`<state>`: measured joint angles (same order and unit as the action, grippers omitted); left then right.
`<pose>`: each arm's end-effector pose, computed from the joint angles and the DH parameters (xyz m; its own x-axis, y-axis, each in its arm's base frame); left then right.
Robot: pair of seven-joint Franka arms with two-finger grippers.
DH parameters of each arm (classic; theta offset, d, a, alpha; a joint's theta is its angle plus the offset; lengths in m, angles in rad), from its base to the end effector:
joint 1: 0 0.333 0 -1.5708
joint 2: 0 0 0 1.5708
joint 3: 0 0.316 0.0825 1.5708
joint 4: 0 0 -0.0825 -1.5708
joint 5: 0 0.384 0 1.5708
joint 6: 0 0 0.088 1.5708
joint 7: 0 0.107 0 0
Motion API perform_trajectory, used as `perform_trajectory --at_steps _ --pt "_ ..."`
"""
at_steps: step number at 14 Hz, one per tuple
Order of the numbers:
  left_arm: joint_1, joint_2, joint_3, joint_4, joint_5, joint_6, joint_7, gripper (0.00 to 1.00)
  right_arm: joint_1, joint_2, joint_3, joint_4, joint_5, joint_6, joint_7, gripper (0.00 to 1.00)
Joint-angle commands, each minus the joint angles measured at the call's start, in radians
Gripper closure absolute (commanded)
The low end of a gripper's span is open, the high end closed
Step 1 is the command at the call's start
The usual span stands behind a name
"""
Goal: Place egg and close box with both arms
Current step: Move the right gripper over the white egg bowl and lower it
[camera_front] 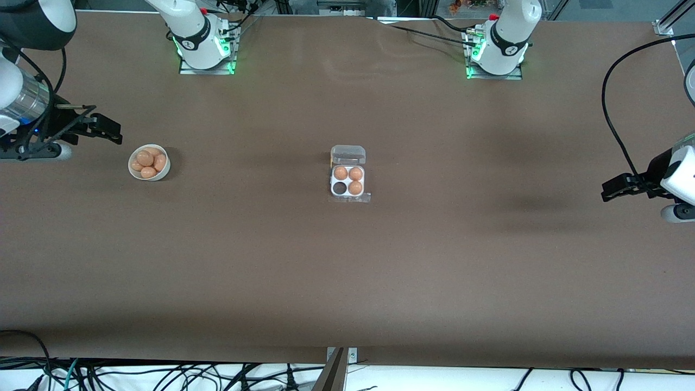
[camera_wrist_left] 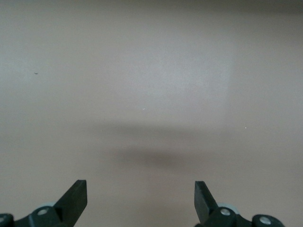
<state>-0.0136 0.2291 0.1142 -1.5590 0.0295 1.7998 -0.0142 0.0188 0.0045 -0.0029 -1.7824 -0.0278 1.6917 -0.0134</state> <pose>0.6311 0.0596 0.5148 0.9944 0.1046 0.0136 0.1052 -0.9930 -0.0545 0.5541 0.0062 0.5320 0.9949 0.0326 -0.0955 0.0352 -0.9990 0.0259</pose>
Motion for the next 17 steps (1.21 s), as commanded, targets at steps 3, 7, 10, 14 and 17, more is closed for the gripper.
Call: perform_trajectory --at_steps 3,7,10,14,17 --pt "-0.003 0.007 0.002 0.023 -0.019 -0.019 0.013 0.00 -0.005 -0.061 0.001 -0.205 0.003 0.179 0.004 0.00" --pt "-0.002 0.007 0.001 0.023 -0.019 -0.019 0.013 0.00 -0.007 -0.118 -0.037 -0.460 0.003 0.425 -0.002 0.00" --pt "-0.005 0.007 0.001 0.023 -0.019 -0.019 0.013 0.00 -0.007 -0.113 -0.066 -0.625 0.002 0.647 -0.020 0.00" --pt "-0.005 0.007 0.001 0.023 -0.019 -0.019 0.013 0.00 -0.007 -0.090 -0.164 -0.788 -0.001 0.897 -0.172 0.00" --pt "-0.005 0.007 0.001 0.023 -0.019 -0.019 0.013 0.00 -0.007 -0.046 -0.218 -0.824 -0.001 0.973 -0.285 0.00"
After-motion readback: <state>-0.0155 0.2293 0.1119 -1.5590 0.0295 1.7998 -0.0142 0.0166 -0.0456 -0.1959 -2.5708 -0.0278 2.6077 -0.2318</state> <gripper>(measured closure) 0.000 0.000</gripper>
